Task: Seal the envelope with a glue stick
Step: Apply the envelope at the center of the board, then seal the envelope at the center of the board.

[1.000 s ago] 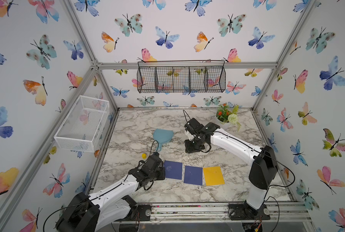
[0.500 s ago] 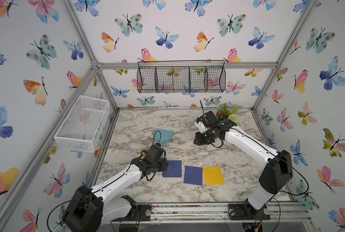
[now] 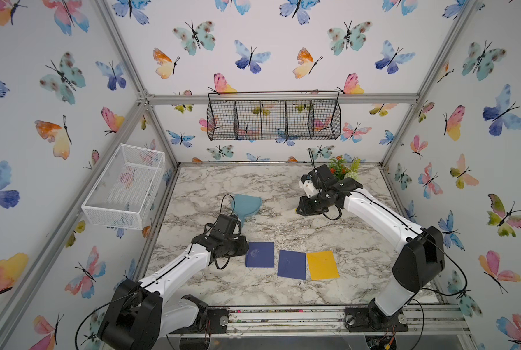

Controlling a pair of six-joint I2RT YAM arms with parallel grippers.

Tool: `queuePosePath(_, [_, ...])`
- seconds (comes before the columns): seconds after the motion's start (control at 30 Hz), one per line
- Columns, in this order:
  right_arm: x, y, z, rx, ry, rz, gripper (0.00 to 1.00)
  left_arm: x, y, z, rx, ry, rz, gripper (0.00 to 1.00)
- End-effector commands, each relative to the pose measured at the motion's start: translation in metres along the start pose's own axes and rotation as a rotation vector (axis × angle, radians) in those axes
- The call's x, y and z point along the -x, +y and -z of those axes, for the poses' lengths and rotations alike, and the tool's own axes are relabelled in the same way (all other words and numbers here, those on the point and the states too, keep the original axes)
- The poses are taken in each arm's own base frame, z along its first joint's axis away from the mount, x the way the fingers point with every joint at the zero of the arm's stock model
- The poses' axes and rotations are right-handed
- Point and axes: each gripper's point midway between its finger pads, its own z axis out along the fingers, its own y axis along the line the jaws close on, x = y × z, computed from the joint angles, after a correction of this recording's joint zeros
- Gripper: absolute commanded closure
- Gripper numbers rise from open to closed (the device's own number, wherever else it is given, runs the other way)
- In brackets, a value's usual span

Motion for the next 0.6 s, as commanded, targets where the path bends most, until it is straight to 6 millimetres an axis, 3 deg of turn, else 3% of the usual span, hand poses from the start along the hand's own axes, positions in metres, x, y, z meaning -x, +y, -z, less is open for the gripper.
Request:
queuePosePath(0.0, [0.0043, 0.0012, 0.0036, 0.015, -0.016, 0.015, 0.98, -0.0072, 0.0066, -0.0053, 0.013, 0.024, 0.014, 0.79])
queuePosePath(0.57, [0.0002, 0.0004, 0.003, 0.017, 0.006, 0.004, 0.98, -0.0096, 0.005, -0.0126, -0.013, 0.028, -0.002, 0.96])
